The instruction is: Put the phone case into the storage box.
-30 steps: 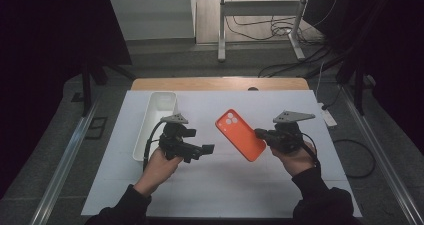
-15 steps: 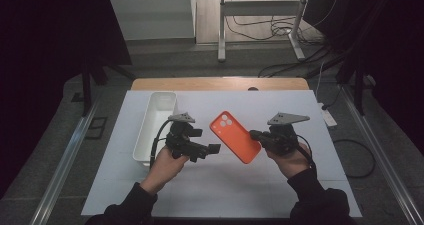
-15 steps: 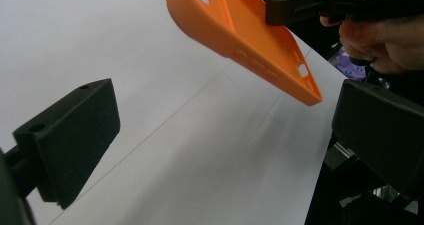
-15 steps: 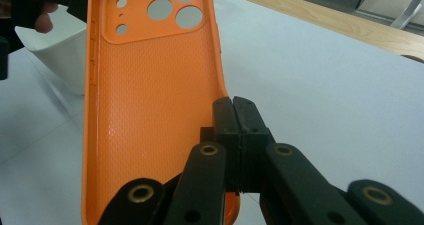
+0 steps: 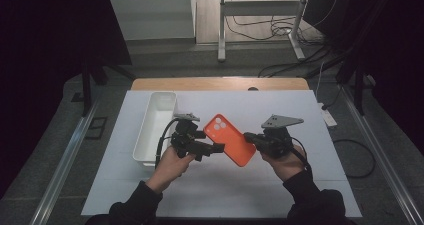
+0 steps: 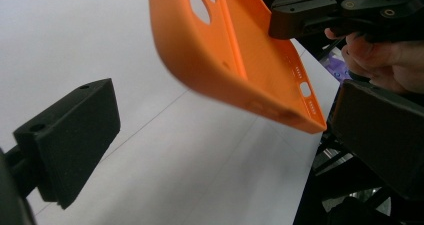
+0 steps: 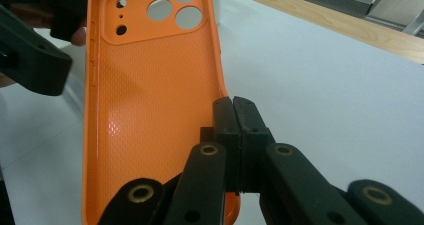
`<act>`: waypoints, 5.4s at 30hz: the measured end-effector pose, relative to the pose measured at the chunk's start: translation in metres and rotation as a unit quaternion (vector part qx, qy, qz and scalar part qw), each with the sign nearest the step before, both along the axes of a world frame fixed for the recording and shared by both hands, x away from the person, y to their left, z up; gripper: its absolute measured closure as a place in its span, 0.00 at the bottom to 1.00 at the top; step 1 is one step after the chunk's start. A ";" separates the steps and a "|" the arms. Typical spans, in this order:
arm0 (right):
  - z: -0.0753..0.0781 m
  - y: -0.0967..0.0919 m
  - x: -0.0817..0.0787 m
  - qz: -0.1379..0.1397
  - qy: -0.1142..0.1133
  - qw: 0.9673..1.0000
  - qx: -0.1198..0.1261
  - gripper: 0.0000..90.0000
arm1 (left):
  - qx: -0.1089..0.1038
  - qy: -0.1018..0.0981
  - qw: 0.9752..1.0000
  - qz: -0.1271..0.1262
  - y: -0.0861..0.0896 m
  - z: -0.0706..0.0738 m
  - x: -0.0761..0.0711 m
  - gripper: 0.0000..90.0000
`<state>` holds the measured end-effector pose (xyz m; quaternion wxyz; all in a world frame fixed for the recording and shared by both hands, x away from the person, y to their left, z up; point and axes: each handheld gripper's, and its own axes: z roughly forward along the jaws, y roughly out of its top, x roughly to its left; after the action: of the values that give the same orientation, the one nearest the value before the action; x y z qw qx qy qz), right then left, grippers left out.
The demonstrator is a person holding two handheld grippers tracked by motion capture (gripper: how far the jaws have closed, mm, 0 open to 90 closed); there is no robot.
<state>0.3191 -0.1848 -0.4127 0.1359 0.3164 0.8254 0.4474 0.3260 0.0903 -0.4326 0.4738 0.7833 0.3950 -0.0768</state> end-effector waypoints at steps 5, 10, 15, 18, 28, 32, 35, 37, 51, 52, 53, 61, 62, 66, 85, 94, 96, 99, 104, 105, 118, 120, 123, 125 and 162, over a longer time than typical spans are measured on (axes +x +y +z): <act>-0.001 0.003 -0.002 0.006 0.001 1.000 0.000 0.99 | -0.011 0.010 1.000 -0.006 -0.001 -0.002 0.002 0.00; -0.001 0.006 -0.003 0.010 -0.002 1.000 0.002 0.99 | -0.013 0.013 1.000 -0.006 -0.003 -0.005 0.004 0.03; -0.001 0.008 -0.005 0.014 -0.003 1.000 0.001 0.99 | -0.031 0.026 0.999 -0.005 0.000 -0.007 0.007 0.12; -0.001 0.010 -0.006 0.016 -0.004 1.000 0.002 0.99 | -0.041 0.032 0.999 -0.008 0.001 -0.008 0.008 0.20; -0.001 0.014 -0.009 0.022 -0.009 1.000 0.000 0.99 | -0.082 0.069 0.994 -0.022 0.004 -0.012 0.010 0.51; -0.002 0.015 -0.009 0.022 -0.011 1.000 -0.002 0.99 | -0.092 0.079 0.992 -0.030 0.005 -0.013 0.010 0.65; -0.002 0.015 -0.010 0.023 -0.012 1.000 -0.004 0.99 | -0.096 0.084 0.991 -0.035 0.005 -0.014 0.010 0.74; -0.003 0.015 -0.010 0.023 -0.011 1.000 -0.005 0.99 | -0.104 0.089 0.990 -0.038 0.005 -0.014 0.009 0.81; -0.006 0.015 -0.010 0.033 -0.010 0.999 0.000 0.95 | -0.104 0.085 0.991 -0.021 0.009 -0.015 0.006 0.94; -0.006 0.015 -0.010 0.036 -0.009 0.999 0.004 0.92 | -0.100 0.080 0.992 -0.020 0.010 -0.014 0.006 0.94; -0.006 0.014 -0.010 0.039 -0.008 0.999 0.007 0.87 | -0.098 0.076 0.992 -0.020 0.011 -0.013 0.006 0.94; -0.007 0.008 -0.011 0.040 0.000 0.999 0.001 0.54 | -0.073 0.054 0.995 -0.030 0.015 -0.012 0.005 0.94; -0.007 0.008 -0.010 0.041 0.008 0.999 0.005 0.48 | -0.072 0.052 0.996 -0.031 0.016 -0.012 0.004 0.94; -0.009 0.006 -0.007 0.052 0.043 0.998 0.014 0.34 | -0.062 0.043 0.996 -0.036 0.018 -0.012 0.004 0.94; -0.021 -0.001 -0.009 0.091 0.071 0.993 0.028 0.00 | -0.043 0.022 0.996 -0.074 0.024 -0.013 0.002 0.94; -0.023 0.004 -0.011 0.105 0.087 0.990 0.023 0.00 | -0.047 0.013 0.994 -0.101 0.021 -0.011 0.001 0.94; -0.023 0.008 -0.013 0.114 0.095 0.989 0.018 0.00 | -0.050 0.009 0.992 -0.113 0.019 -0.010 -0.001 0.94; -0.023 0.011 -0.015 0.115 0.098 0.988 0.013 0.00 | -0.052 0.007 0.991 -0.124 0.017 -0.009 -0.001 0.94; -0.025 0.017 -0.015 0.120 0.114 0.986 0.005 0.00 | -0.058 0.000 0.987 -0.148 0.013 -0.007 -0.003 0.94; -0.025 0.018 -0.015 0.122 0.118 0.985 0.005 0.00 | -0.062 -0.002 0.986 -0.153 0.012 -0.007 -0.003 0.94; -0.024 0.028 -0.020 0.166 0.130 0.977 -0.003 0.36 | -0.062 -0.023 0.979 -0.193 0.004 -0.002 -0.008 0.94; -0.024 0.028 -0.020 0.171 0.129 0.977 -0.001 0.47 | -0.065 -0.025 0.978 -0.198 0.003 -0.002 -0.009 0.94; -0.023 0.027 -0.020 0.185 0.134 0.974 0.003 0.62 | -0.063 -0.027 0.977 -0.201 0.002 -0.001 -0.009 0.93; -0.024 0.028 -0.019 0.202 0.147 0.968 0.006 0.71 | -0.063 -0.027 0.977 -0.202 0.001 -0.001 -0.009 0.93; -0.014 0.013 -0.015 0.158 0.105 0.982 -0.002 0.94 | 0.062 -0.100 0.987 -0.106 0.008 0.014 -0.014 0.32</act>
<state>0.3042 -0.1722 -0.4269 -0.0233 0.2272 0.8756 0.4256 0.3125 0.0980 -0.4187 0.4507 0.8521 0.2649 -0.0236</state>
